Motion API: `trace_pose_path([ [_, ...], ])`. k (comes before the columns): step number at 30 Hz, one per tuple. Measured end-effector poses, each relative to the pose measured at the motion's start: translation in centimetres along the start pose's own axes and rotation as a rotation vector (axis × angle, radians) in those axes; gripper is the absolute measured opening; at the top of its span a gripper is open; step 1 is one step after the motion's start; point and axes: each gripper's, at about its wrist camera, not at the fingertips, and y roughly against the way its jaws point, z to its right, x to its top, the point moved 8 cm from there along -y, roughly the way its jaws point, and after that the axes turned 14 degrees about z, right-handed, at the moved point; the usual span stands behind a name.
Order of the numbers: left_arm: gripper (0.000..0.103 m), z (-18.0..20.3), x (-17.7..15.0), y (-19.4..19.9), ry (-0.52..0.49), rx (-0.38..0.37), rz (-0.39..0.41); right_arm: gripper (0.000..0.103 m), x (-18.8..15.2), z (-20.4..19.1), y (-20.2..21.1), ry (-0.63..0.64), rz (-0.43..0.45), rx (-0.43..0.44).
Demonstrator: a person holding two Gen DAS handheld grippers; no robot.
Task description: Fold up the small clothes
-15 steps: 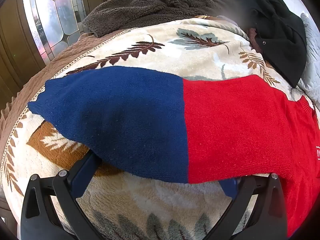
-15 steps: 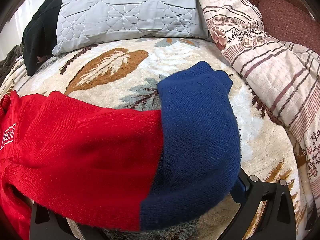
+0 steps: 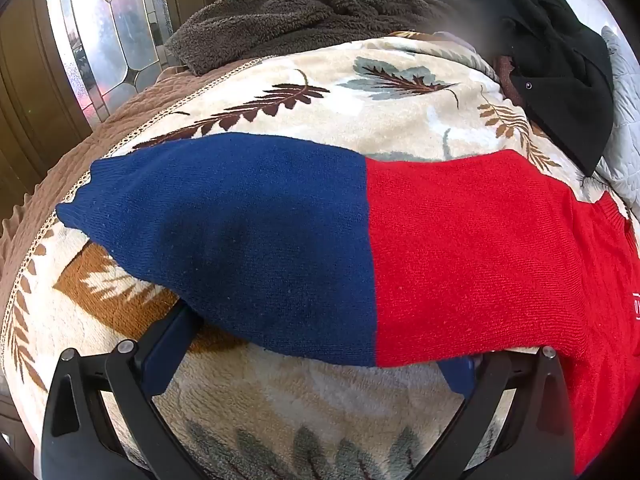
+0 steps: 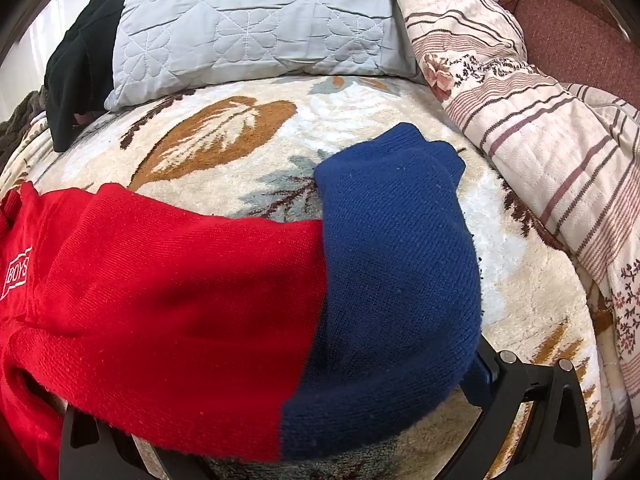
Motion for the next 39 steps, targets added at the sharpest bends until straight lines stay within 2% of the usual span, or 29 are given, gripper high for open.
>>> trace_pose_path([
  [18,0.103,0.0,0.0,0.0,0.0,0.0,-0.003,0.102,0.0,0.2,-0.2,-0.003,0.0,0.001],
  [22,0.103,-0.2,0.0,0.3,-0.004,0.013,-0.029,0.103,0.2,0.1,0.4,0.01,-0.004,-0.024],
  [25,0.103,-0.1,0.0,1.2,-0.027,0.033,-0.035,0.103,0.7,-0.2,2.1,0.029,0.038,-0.048],
  [30,0.103,0.9,1.7,4.9,-0.091,0.047,0.049,0.103,3.0,-1.8,6.6,0.069,0.152,-0.038],
  [36,0.103,2.6,4.2,10.5,-0.091,0.026,0.154,0.103,6.2,-5.6,12.8,0.075,0.266,0.093],
  [39,0.103,3.5,5.5,13.2,-0.05,-0.018,0.189,0.103,7.8,-8.3,16.2,0.085,0.32,0.169],
])
